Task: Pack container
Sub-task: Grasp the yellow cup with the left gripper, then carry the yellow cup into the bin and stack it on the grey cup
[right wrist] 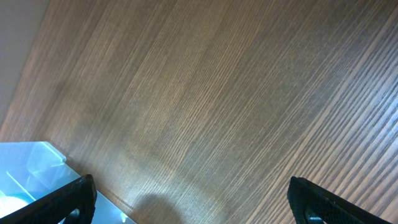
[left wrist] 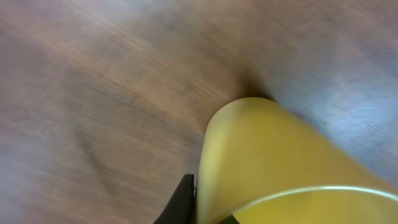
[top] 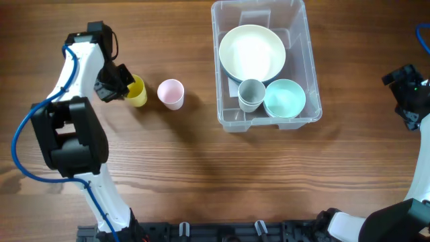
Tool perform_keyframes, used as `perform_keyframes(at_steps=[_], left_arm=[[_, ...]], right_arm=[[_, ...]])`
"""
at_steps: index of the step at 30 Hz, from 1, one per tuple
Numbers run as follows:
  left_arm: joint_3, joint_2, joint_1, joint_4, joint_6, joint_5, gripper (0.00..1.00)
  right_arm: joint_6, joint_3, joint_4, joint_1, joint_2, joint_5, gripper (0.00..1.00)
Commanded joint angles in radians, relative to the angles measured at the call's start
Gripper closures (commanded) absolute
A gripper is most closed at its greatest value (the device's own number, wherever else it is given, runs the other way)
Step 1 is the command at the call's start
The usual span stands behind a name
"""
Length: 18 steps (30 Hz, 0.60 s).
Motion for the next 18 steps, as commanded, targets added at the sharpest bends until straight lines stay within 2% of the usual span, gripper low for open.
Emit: perform_keyframes(at_steps=[1,3,5,8,10,13,15,18], left_arm=[[0.113,-0.174,0.025,-0.064,0.001,-0.024,0.96],[0.16,-0.274,-0.013,-0.074,0.047,0.042,0.96],[0.166,-0.383,-0.116,-0.026,0.115,0.13,0.96],[0.166,-0.443,-0.362,0.062,0.167,0.129,0.96],[0.164,-0.42,-0.52,0.129,0.167,0.111,0.96],[0.164,-0.337,-0.677,0.182,0.166,0.035,0.96],[0.164,-0.259,-0.74,0.205,0.166,0.035,0.96],[0.164,-0.148,-0.764,0.218,0.149,0.032,0.96]], right_arm=[[0.011,0.008,0.003,-0.002,0.009,-0.005,0.0],[0.01,0.008,0.003,-0.002,0.009,-0.005,0.0],[0.011,0.008,0.003,-0.002,0.009,-0.005,0.0],[0.011,0.008,0.003,-0.002,0.009,-0.005,0.0],[0.01,0.008,0.003,-0.002,0.009,-0.005,0.0],[0.01,0.008,0.003,-0.002,0.009,-0.005,0.0],[0.011,0.008,0.003,-0.002,0.009,-0.005,0.0],[0.011,0.008,0.003,-0.002,0.009,-0.005,0.0]])
